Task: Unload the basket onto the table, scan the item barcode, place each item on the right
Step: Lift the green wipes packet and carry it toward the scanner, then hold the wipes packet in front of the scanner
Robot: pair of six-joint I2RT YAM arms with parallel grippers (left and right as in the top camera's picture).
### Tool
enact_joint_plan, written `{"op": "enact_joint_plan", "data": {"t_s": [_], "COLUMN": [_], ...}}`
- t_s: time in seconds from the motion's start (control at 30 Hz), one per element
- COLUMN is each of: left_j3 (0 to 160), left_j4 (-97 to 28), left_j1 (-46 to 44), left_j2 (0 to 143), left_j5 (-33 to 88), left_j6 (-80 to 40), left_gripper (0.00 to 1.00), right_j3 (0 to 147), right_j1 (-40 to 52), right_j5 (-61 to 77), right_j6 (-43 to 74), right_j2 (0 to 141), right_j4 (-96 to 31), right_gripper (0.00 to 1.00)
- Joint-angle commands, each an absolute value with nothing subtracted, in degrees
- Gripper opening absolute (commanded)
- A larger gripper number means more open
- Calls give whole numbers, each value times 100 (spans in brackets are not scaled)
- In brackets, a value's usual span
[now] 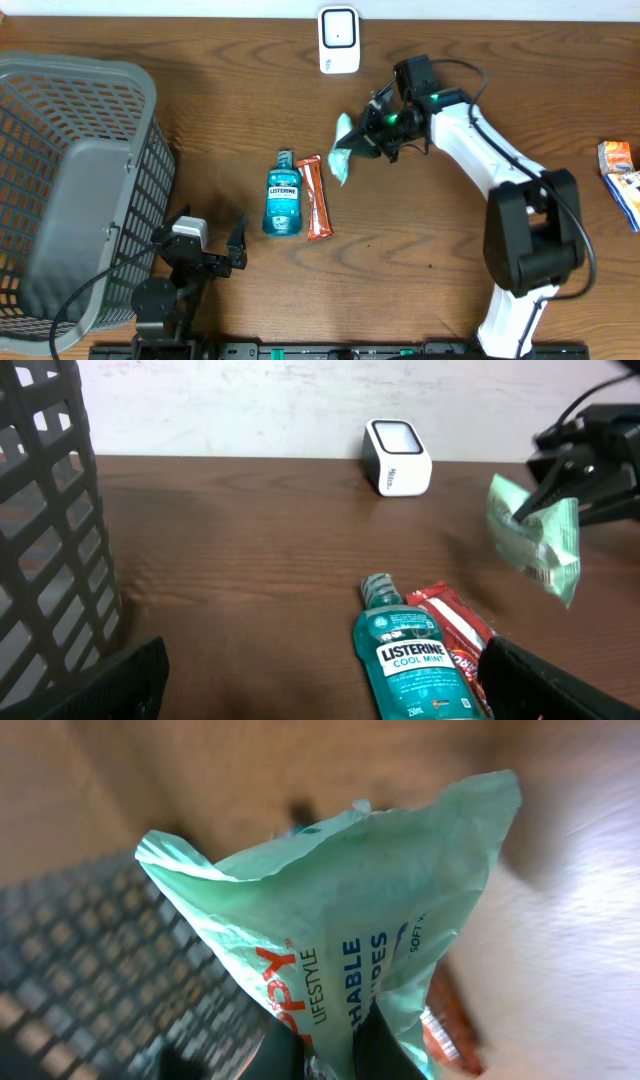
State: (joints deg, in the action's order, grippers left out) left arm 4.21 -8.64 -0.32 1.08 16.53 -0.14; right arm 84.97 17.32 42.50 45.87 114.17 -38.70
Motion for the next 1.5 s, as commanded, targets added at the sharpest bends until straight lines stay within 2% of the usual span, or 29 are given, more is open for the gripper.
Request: {"op": "enact_joint_plan", "data": {"t_s": [0.0, 0.17, 0.23, 0.5, 0.63, 1.1, 1.47], "left_j3": [316, 316, 316, 316, 316, 316, 316], "left_j4": [-982, -985, -982, -982, -985, -985, -985], "left_j1": [-8, -8, -8, -8, -8, -8, -8], "left_j2": [97, 97, 97, 97, 97, 97, 97], "left_j5": [1684, 1686, 1686, 1686, 1684, 1686, 1686], "left_j6": [21, 21, 21, 21, 21, 21, 21], "left_gripper": [98, 98, 98, 98, 98, 98, 98], "right_j3": [8809, 8807, 8809, 8921, 9428, 12322, 12676], "right_j1": [1706, 1754, 1756, 1785, 1876, 2226, 2316], "right_j5": [2421, 617, 550, 545, 202, -375, -958], "right_j6": [4672, 4473, 4130, 3992, 3953, 3719, 3380], "right_j2": [10807, 10639, 10779, 11526, 11926, 14066, 14156], "right_j4": [-3876, -3479, -3065, -1149, -552, -720, -1164], "right_gripper": [1, 2, 2, 1, 2, 1, 1]}}
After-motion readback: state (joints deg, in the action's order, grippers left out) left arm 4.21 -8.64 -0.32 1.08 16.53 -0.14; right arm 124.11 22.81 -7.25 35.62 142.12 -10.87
